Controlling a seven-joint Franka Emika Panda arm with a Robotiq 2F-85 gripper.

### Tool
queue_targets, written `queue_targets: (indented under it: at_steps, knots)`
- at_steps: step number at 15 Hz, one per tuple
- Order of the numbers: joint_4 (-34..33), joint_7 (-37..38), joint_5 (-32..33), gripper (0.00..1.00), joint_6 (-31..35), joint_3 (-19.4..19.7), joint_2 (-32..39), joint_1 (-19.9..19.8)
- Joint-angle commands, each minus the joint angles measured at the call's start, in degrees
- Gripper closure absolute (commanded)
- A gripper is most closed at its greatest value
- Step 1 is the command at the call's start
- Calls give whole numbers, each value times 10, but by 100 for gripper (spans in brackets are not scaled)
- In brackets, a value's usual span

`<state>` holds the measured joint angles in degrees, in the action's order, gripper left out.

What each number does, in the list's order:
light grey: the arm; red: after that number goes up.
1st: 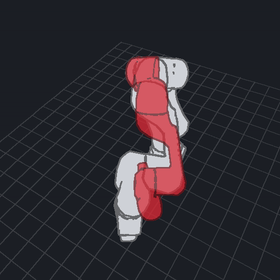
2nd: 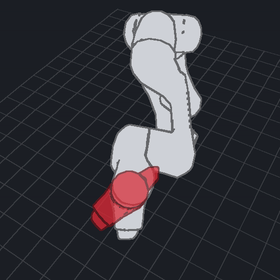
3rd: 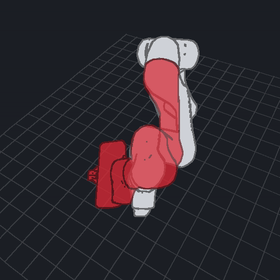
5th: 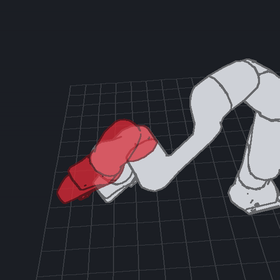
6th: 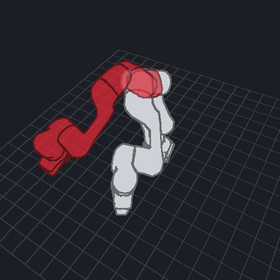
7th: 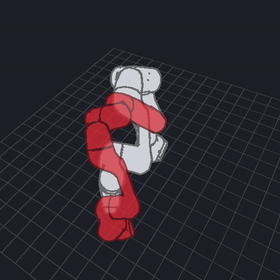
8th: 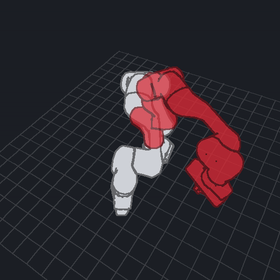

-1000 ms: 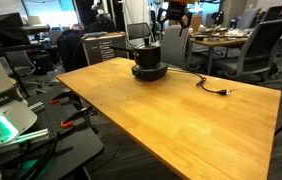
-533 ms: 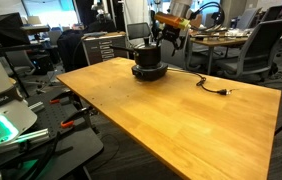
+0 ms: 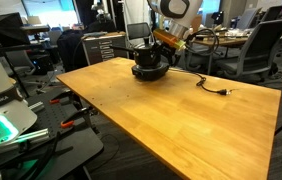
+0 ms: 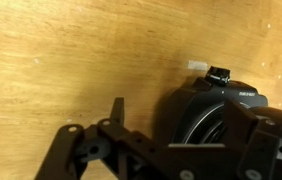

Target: Put the pot on the stove, cover it with the lid then turn the stove on

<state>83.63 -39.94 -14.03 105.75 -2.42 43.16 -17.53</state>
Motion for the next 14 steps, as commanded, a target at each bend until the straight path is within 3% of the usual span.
queue_targets:
  at_steps: [1,7,8,14]
  knots:
    - [-16,-34,-28,0,-45,-19,38,-24]
    - [-7,-144,-99,0,-83,-46,85,-70]
    - [-3,-105,-80,0,-60,-23,83,-44]
    - [-5,-138,-94,0,-71,-31,90,-57]
